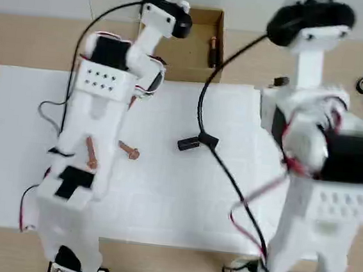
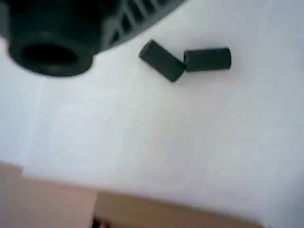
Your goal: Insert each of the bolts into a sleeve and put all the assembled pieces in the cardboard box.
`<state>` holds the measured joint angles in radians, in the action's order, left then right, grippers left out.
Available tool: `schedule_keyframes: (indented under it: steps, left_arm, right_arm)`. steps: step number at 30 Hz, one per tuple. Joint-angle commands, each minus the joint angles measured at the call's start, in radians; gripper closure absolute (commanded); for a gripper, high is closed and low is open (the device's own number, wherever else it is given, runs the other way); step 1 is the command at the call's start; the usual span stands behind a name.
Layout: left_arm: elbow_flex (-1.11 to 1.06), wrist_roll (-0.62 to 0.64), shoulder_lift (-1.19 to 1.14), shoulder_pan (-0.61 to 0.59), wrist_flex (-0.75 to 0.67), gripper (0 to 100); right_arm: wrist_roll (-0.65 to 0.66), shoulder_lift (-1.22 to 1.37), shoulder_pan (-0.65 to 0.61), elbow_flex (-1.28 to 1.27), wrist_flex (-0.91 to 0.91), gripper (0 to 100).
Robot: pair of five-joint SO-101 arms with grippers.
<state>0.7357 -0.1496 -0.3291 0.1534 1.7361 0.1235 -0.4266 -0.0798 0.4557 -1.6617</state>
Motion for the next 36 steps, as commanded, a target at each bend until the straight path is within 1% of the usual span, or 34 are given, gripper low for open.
schedule_keyframes:
  steps: [1, 4, 7, 10, 13, 17, 21, 26, 30, 33, 36]
  left_arm:
    - [-0.084, 0.071, 0.249, -0.025, 0.018, 99]
    - [-0.185, 0.15, 0.413, -0.06, 0.017, 99]
    - [-0.268, 0.167, 0.566, -0.084, 0.015, 99]
    - [-0.349, 0.175, 0.706, -0.075, 0.015, 99]
    - [-0.414, 0.275, 0.835, -0.061, 0.0, 99]
    - [-0.51, 0.393, 0.967, -0.058, -0.078, 99]
    - [-0.611, 0.474, 1.023, -0.058, -0.163, 99]
    - [-0.668, 0.563, 1.025, -0.043, -0.183, 99]
    - [-0.668, 0.58, 1.025, -0.005, -0.21, 99]
    - [-0.668, 0.58, 1.025, 0.011, -0.255, 99]
    - [-0.67, 0.58, 1.025, 0.02, -0.272, 99]
  right_arm:
    - [0.012, -0.157, 0.001, 0.005, -0.007, 99.2]
    - [0.012, -0.274, 0.001, 0.005, -0.007, 99.2]
    - [0.012, -0.383, 0.004, -0.038, -0.007, 99.2]
    - [0.012, -0.495, 0.002, -0.158, -0.007, 99.2]
    - [0.012, -0.607, 0.005, -0.318, 0.002, 99.2]
    - [0.012, -0.731, 0.001, -0.506, 0.012, 99.2]
    - [0.003, -0.832, 0.001, -0.686, 0.124, 99.2]
    - [0.003, -0.894, 0.001, -0.942, 0.326, 99.2]
    - [0.003, -0.894, -0.008, -1.106, 0.45, 99.2]
    - [0.003, -0.898, -0.082, -1.172, 0.495, 99.2]
    - [0.002, -0.903, -0.191, -1.204, 0.498, 99.2]
